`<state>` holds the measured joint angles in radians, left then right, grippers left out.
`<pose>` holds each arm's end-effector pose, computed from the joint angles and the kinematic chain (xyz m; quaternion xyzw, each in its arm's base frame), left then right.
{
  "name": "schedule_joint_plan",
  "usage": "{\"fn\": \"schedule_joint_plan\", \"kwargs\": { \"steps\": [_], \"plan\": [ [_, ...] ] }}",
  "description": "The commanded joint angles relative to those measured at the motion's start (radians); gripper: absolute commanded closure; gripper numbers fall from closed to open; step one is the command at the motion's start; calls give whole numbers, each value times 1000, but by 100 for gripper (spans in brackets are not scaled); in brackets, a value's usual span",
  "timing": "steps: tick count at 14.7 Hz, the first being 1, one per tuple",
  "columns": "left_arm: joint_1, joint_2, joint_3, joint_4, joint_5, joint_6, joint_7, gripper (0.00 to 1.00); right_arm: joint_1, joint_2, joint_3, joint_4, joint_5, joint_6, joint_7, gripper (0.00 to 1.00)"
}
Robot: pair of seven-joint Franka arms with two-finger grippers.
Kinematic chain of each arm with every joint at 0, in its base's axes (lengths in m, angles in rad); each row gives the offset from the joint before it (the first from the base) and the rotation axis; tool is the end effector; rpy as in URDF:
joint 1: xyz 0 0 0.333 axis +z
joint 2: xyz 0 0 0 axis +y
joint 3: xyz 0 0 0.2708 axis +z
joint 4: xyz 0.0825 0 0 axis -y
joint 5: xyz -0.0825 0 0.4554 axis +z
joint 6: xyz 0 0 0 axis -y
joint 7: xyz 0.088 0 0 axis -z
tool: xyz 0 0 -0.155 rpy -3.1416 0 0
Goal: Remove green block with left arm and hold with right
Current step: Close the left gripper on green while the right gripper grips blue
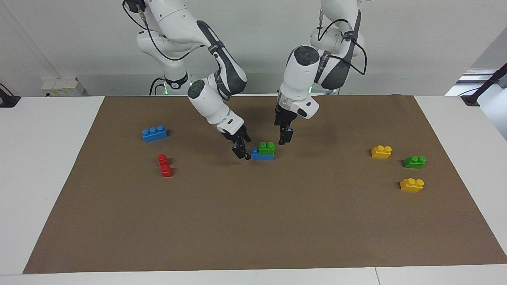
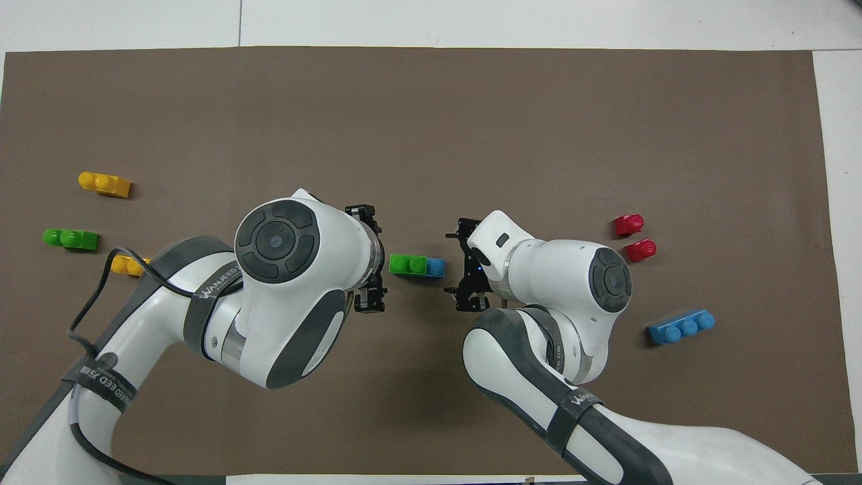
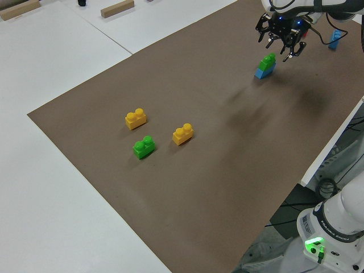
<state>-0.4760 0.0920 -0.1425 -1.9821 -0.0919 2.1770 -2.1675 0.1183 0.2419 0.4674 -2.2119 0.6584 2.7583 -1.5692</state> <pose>0.5250 -0.3823 0.3035 0.6955 0.7152 -0.0357 0.0589 0.5261 0.3443 0.1672 -0.6912 -0.6744 -0.2275 0.1253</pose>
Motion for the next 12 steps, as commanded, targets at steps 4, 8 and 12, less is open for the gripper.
{"fn": "schedule_joint_plan", "kwargs": {
  "steps": [4,8,12],
  "plan": [
    [-19,43,14,-12,23,69,-69,0,15,42,30,-15,44,89,-28,0],
    [-32,83,14,-9,64,104,-126,0,26,51,34,-15,46,96,-25,0],
    [-52,129,14,-1,89,118,-144,0,26,71,34,-12,46,119,-20,0]
  ]
}}
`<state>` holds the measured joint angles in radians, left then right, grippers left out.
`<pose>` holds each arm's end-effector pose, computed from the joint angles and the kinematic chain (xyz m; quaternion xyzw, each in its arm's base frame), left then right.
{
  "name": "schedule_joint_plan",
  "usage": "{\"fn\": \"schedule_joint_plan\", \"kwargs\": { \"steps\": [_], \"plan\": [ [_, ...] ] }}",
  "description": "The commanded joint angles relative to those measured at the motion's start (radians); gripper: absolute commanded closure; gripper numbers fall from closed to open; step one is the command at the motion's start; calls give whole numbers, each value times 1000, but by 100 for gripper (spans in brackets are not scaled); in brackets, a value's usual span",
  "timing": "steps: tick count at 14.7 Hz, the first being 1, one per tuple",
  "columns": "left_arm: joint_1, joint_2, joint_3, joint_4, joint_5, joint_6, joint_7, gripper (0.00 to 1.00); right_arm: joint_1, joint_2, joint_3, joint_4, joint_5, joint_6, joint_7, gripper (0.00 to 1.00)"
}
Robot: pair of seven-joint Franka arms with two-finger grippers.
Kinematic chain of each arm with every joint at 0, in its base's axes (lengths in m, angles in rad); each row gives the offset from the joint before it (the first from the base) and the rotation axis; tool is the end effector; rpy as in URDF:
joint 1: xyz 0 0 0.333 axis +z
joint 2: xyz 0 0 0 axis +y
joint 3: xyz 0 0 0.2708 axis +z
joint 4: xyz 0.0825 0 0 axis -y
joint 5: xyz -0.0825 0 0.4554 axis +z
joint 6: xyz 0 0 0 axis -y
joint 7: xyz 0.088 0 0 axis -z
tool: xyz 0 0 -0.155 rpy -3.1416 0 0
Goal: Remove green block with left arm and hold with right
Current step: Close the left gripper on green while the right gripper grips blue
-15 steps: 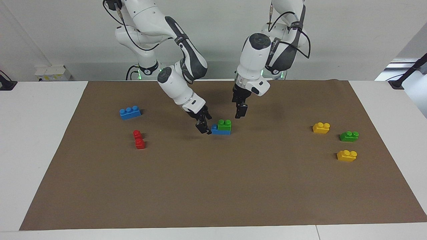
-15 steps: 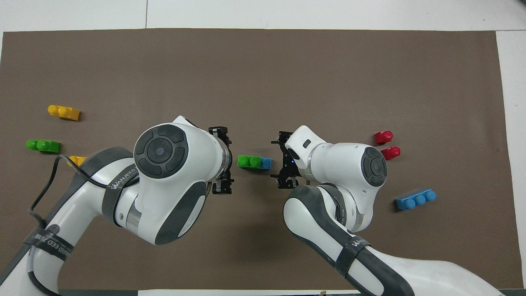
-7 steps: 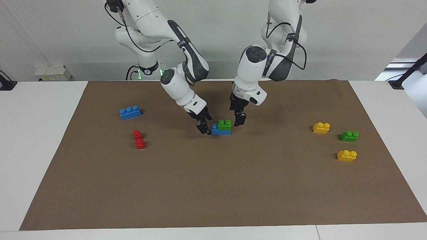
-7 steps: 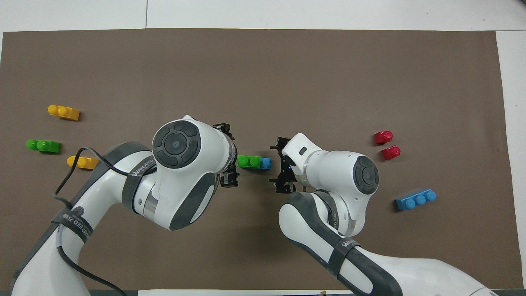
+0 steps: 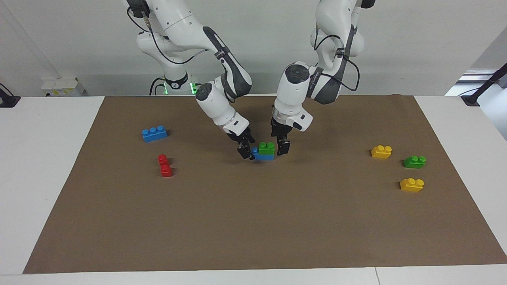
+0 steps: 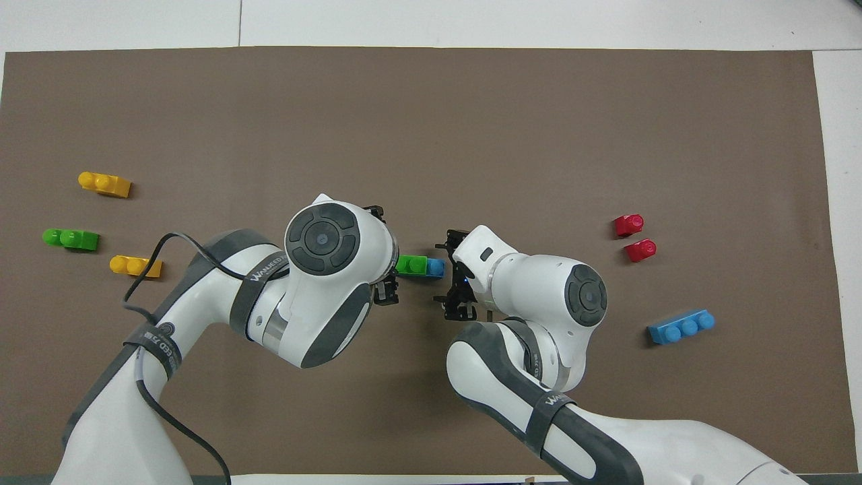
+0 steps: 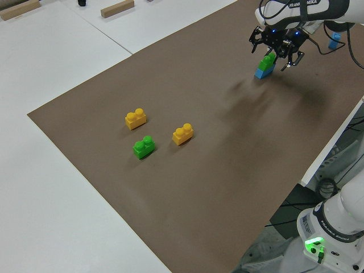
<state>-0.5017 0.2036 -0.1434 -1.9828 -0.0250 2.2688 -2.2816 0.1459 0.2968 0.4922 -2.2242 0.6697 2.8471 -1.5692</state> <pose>0.5225 -0.3961 0.2401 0.6756 0.7357 -0.0196 0.0445 0.5058 0.3636 0.1410 -0.6899 -0.6755 -0.2297 0.1226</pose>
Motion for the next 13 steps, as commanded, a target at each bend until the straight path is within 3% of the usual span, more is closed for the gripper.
{"fn": "schedule_joint_plan", "kwargs": {
  "steps": [1,7,13],
  "plan": [
    [-28,26,15,2,22,28,-33,0,-2,25,9,3,34,43,-8,0],
    [-29,33,15,-1,23,35,-55,0,-2,31,12,4,34,63,21,2],
    [-31,45,15,-1,23,52,-65,0,-2,33,32,9,34,66,32,26]
  ]
}}
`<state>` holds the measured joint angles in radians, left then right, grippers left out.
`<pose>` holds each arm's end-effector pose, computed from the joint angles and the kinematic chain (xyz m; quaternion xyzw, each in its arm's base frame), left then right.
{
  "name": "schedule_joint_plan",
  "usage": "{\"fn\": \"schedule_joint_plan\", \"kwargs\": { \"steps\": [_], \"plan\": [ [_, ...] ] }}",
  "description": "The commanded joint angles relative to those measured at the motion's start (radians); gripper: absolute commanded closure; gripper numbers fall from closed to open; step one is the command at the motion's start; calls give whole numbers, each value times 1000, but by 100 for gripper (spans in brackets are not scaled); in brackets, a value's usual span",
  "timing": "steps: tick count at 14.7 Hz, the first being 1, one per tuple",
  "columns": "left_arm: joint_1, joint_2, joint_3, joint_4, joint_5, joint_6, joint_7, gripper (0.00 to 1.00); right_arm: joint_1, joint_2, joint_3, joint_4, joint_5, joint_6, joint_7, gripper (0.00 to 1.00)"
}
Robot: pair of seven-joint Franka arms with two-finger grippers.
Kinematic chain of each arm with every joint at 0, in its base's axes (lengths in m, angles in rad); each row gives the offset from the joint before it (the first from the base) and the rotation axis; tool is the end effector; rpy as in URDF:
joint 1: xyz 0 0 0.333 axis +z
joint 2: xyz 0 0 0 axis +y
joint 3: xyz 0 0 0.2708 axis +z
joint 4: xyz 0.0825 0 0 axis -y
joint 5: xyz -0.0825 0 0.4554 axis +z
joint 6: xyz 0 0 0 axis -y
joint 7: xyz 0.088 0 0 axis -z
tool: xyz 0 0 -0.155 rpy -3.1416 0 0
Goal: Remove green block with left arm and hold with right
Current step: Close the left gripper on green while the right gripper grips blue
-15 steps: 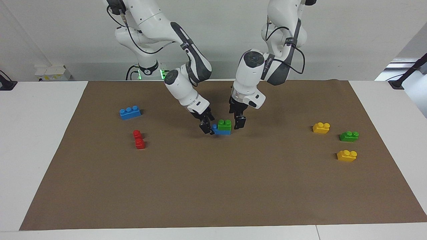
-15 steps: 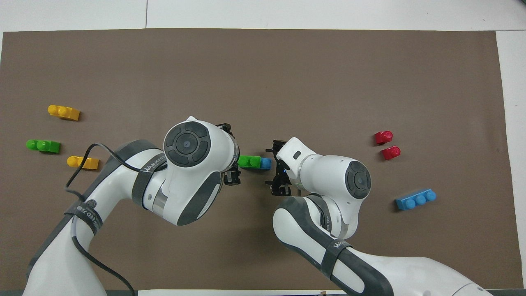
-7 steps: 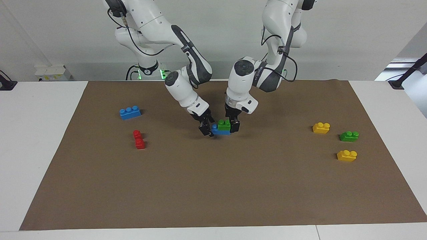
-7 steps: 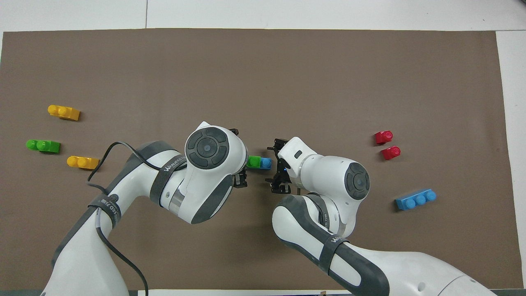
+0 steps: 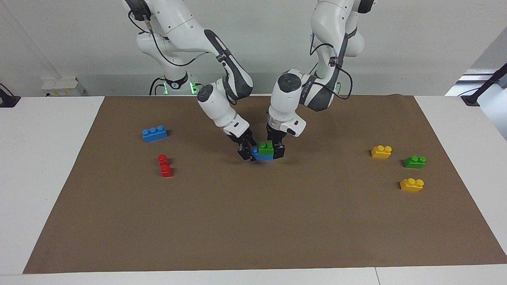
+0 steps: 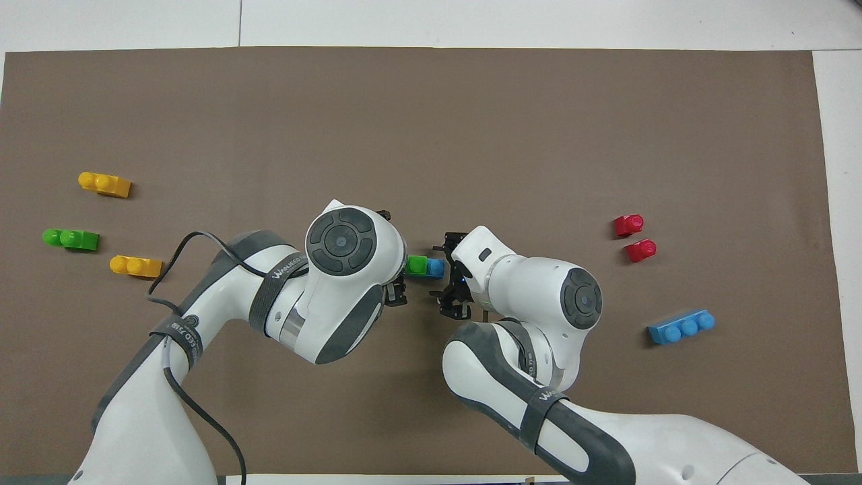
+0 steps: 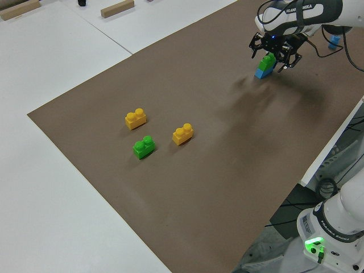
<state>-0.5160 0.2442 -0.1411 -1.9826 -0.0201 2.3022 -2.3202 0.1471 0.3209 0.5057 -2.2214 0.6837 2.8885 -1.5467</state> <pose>0.5183 -0.4028 0.2171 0.6662 0.7443 -0.0214 0.0407 0.5027 0.3686 0.1340 -0.7018 -0.6610 -0.2350 0.1236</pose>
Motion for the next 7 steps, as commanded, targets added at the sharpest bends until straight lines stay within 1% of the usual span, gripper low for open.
{"fn": "schedule_joint_plan", "kwargs": {
  "steps": [1,6,7],
  "plan": [
    [-16,4,12,-1,19,19,-27,0,0,9,20,6,20,25,10,29],
    [-15,10,14,-2,25,22,-34,0,0,10,20,6,20,25,10,39],
    [-15,10,12,-2,25,23,-34,0,0,10,20,6,20,25,10,44]
  ]
}}
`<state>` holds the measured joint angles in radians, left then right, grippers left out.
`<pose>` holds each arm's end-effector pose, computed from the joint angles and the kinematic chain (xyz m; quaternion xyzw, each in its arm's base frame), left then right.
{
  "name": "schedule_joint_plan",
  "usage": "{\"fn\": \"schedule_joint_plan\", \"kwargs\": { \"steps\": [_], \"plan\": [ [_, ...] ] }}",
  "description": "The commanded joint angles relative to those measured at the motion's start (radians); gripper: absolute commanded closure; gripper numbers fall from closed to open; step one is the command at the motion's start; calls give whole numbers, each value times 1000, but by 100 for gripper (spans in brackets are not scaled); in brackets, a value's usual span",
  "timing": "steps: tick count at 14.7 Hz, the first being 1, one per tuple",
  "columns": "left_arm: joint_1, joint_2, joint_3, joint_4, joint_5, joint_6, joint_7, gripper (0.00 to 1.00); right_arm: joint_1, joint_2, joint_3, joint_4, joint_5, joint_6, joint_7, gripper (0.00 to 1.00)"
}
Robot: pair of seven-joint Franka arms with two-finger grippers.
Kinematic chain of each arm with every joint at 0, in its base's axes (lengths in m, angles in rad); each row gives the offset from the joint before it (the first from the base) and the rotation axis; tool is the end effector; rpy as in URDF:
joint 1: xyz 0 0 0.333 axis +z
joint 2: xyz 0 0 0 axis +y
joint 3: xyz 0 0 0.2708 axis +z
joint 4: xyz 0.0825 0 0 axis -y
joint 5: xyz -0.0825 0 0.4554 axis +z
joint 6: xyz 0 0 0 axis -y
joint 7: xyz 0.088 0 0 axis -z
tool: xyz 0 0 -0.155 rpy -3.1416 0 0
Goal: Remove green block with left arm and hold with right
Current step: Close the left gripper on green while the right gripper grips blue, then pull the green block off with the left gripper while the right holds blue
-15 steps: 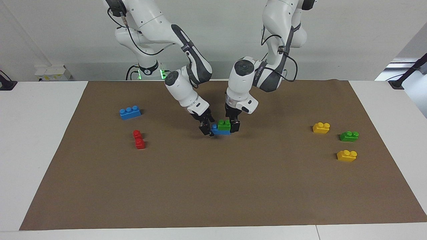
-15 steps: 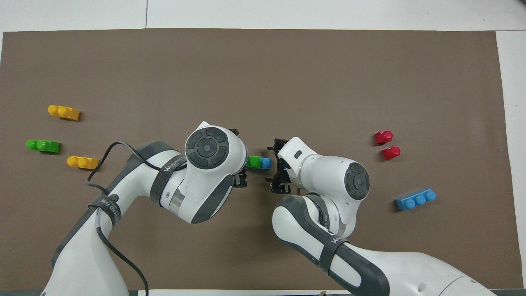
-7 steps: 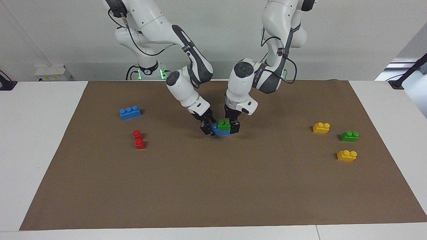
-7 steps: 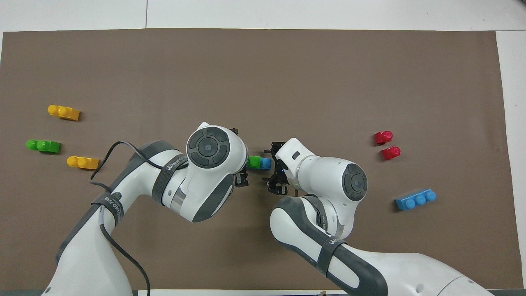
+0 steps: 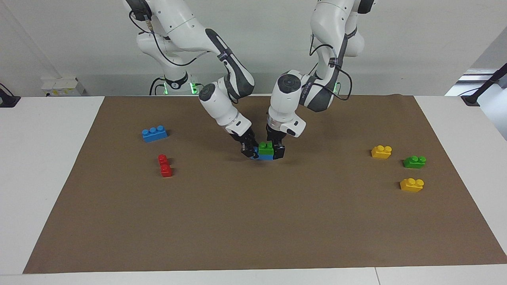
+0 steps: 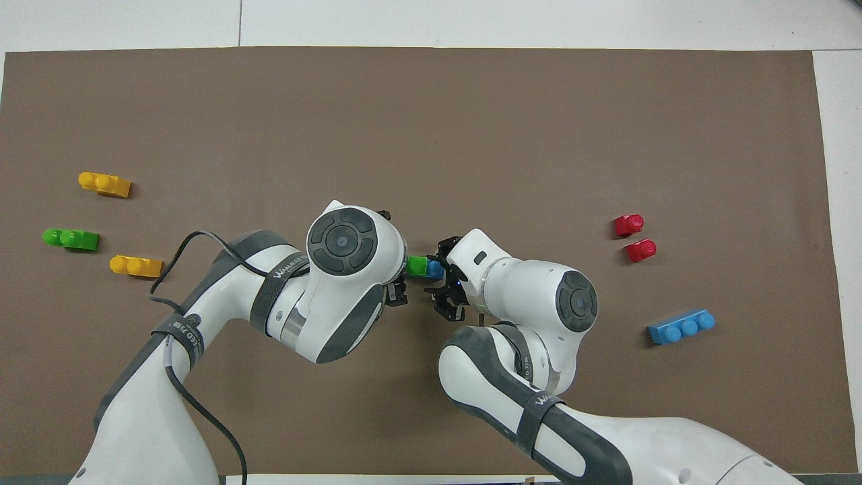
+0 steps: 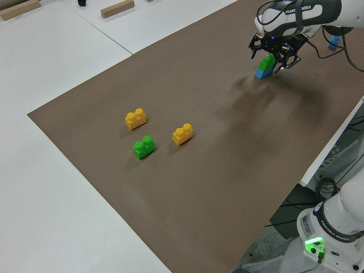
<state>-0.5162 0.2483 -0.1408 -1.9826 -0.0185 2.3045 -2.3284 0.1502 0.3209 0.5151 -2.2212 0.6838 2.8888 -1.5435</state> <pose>0.5183 -0.4027 0.2147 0.6635 0.7468 -0.0212 0.0397 0.4983 0.3752 0.1349 -0.6988 -0.6636 -0.2351 0.1265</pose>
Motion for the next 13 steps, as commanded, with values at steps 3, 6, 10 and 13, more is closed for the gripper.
{"fn": "schedule_joint_plan", "kwargs": {
  "steps": [3,6,10,13],
  "plan": [
    [-15,6,12,-2,23,23,-31,0,-3,10,11,8,20,24,6,51],
    [-15,6,12,-4,25,26,-31,0,-3,12,11,9,20,24,6,63],
    [-16,6,12,-7,25,30,-31,0,-3,12,11,14,20,24,6,75],
    [-16,6,12,-8,25,26,-31,0,-3,12,11,14,20,23,13,75]
  ]
}}
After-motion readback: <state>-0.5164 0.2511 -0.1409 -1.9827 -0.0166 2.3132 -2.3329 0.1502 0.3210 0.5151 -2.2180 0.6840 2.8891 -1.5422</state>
